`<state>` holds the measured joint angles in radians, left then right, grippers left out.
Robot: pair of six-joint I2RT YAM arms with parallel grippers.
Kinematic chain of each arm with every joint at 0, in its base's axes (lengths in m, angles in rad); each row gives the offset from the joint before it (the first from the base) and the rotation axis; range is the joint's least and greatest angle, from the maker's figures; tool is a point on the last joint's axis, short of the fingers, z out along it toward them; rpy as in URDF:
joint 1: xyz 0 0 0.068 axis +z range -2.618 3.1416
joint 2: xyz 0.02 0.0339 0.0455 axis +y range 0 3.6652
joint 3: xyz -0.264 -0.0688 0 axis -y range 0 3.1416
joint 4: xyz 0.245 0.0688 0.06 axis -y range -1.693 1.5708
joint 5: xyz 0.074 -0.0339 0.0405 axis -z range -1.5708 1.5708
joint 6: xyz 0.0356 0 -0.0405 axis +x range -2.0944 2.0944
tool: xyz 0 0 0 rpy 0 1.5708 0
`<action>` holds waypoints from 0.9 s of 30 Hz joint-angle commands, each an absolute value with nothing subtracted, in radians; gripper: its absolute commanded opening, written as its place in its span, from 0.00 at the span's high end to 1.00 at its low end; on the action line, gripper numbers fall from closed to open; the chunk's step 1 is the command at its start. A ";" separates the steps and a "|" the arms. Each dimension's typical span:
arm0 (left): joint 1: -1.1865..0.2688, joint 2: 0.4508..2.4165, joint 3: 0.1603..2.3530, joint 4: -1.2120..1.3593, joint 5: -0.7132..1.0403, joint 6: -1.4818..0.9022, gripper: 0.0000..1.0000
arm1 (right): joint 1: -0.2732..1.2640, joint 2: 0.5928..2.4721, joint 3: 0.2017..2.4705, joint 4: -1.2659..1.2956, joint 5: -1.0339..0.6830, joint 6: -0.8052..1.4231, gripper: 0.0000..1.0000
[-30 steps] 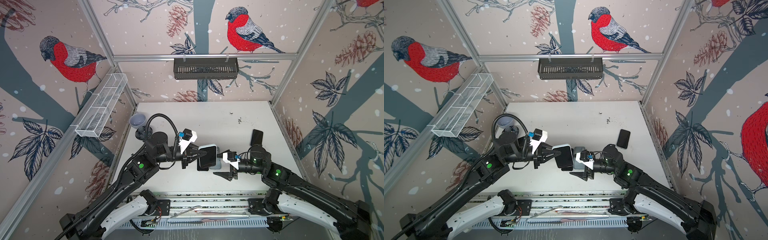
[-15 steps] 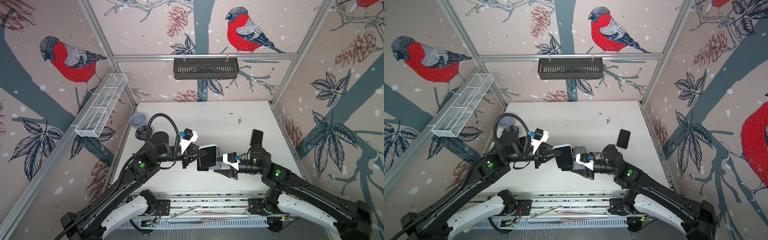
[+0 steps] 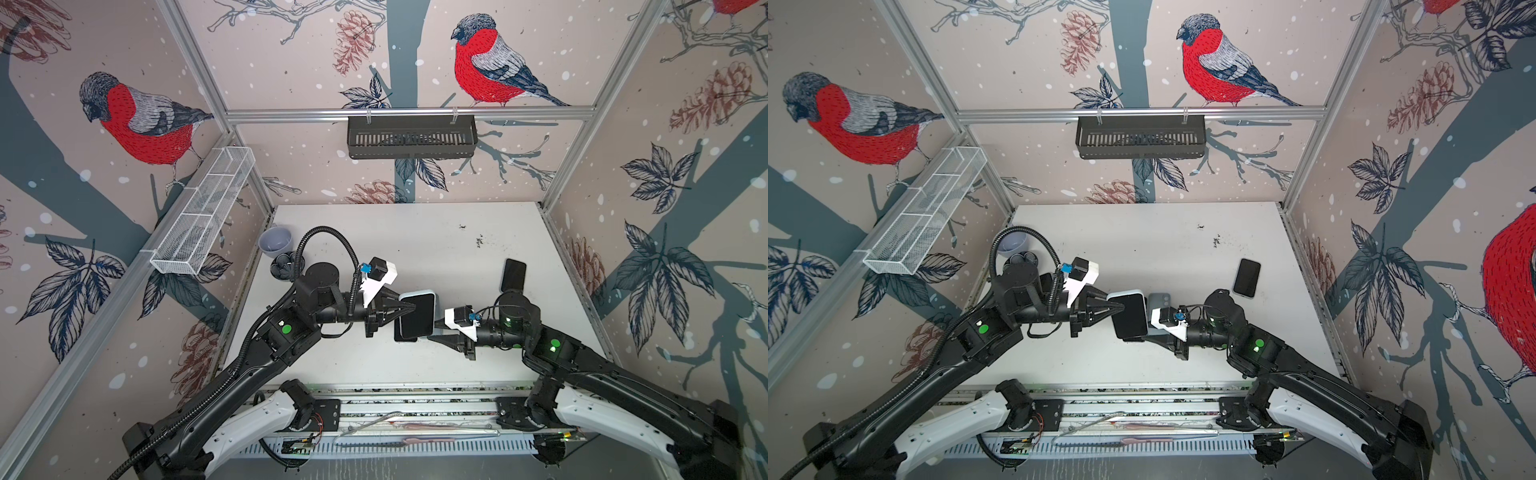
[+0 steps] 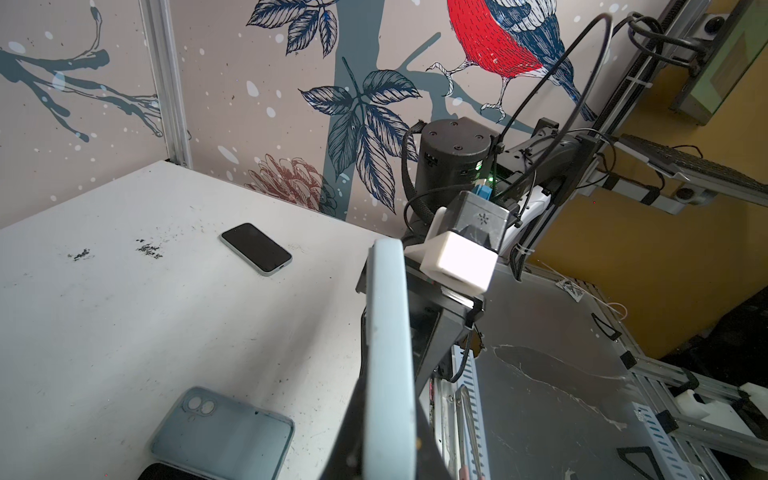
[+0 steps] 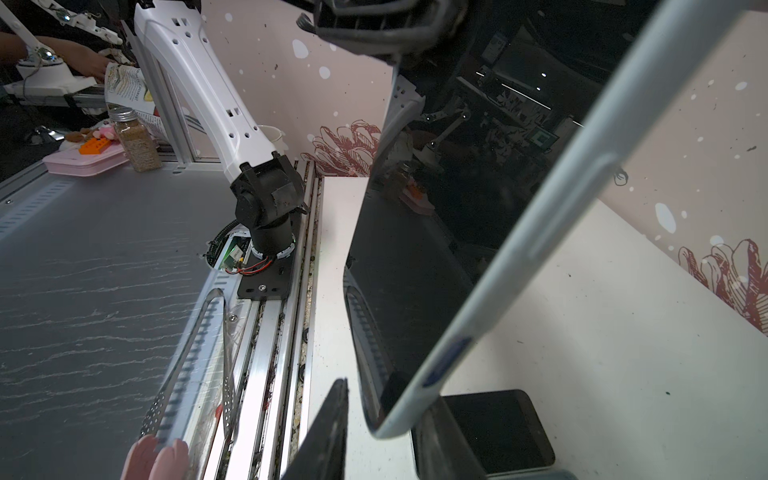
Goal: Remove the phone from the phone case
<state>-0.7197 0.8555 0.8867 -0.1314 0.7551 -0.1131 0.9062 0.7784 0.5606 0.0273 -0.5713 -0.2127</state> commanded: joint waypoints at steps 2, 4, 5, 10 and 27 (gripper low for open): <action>-0.718 0.852 0.887 -0.052 0.758 -0.109 1.00 | 0.908 0.777 0.561 0.029 -0.603 -0.227 0.72; -0.718 0.851 0.887 -0.051 0.757 -0.110 1.00 | 0.908 0.777 0.560 0.031 -0.602 -0.227 0.72; -0.718 0.851 0.887 -0.051 0.756 -0.110 1.00 | 0.907 0.778 0.560 0.031 -0.602 -0.226 0.72; -0.718 0.848 0.883 -0.048 0.747 -0.110 1.00 | 0.909 0.775 0.557 0.030 -0.605 -0.227 0.73; -0.718 0.857 0.874 -0.006 0.756 -0.142 1.00 | 0.929 0.775 0.551 0.038 -0.601 -0.276 0.83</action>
<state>-0.7200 0.8566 0.8768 -0.1146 0.7822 -0.1188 0.9215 0.7773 0.5510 0.0177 -0.5743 -0.2314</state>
